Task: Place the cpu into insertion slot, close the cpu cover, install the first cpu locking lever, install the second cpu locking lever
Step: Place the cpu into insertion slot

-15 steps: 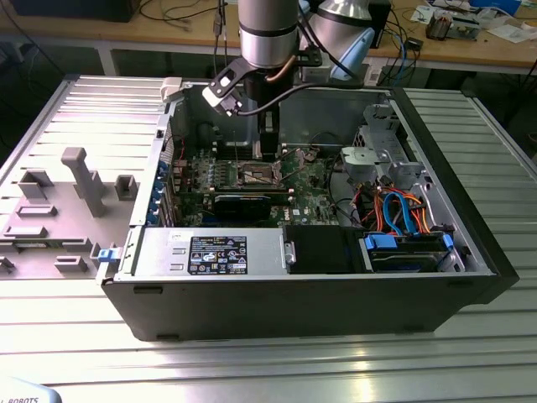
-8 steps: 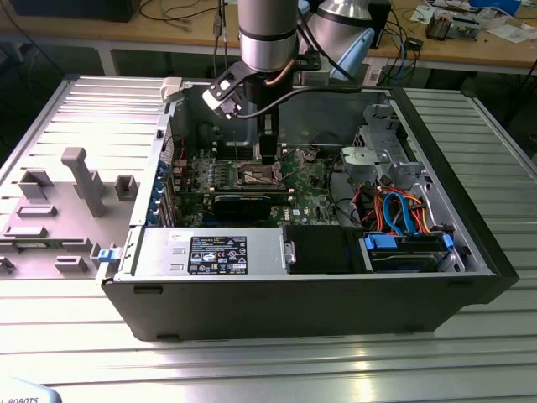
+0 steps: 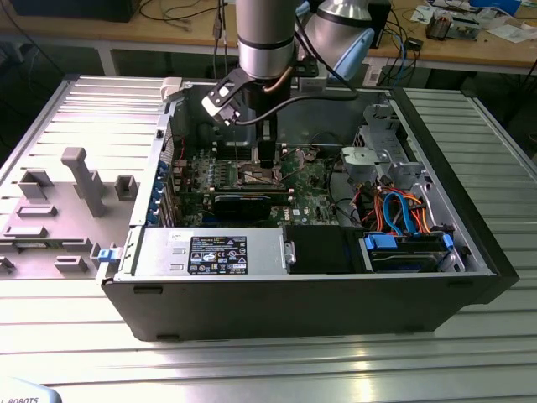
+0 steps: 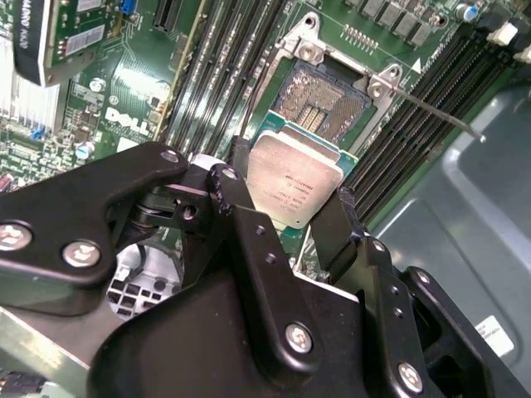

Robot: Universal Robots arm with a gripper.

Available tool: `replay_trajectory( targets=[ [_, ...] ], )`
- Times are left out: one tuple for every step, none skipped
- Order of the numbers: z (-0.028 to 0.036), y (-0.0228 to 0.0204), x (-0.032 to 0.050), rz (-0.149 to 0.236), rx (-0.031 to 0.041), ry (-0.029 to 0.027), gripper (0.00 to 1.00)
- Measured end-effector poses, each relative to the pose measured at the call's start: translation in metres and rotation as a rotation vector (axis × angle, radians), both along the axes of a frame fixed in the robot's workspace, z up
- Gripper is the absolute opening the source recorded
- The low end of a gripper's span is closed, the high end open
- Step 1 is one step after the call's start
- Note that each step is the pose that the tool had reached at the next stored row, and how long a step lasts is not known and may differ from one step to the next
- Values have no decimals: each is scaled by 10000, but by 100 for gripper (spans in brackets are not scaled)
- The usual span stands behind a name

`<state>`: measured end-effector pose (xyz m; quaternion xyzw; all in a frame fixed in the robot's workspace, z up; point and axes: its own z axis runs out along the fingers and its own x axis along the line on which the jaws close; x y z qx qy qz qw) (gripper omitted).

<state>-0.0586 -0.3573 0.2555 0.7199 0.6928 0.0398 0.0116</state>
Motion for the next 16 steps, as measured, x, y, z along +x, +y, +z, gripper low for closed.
replay_trajectory(
  targets=[
    [-18,0,-13,85,29,0,54],
    [-31,0,-21,136,45,1,54],
    [-58,1,-30,203,67,1,54],
    [-80,5,-33,206,72,0,54],
    [-98,8,-34,206,74,1,54],
    [-127,13,-34,207,74,0,54],
    [-154,18,-34,207,75,0,54],
    [-170,20,-33,208,74,0,54],
    [-179,21,-33,208,74,1,54],
    [-182,21,-34,208,72,1,54],
    [-182,21,-34,206,71,2,54],
    [-183,22,-34,206,73,1,54],
    [-186,22,-34,206,73,0,54],
    [-188,22,-34,206,73,1,54],
    [-188,22,-34,206,73,1,54],
    [-189,22,-34,206,73,0,54]
  ],
)
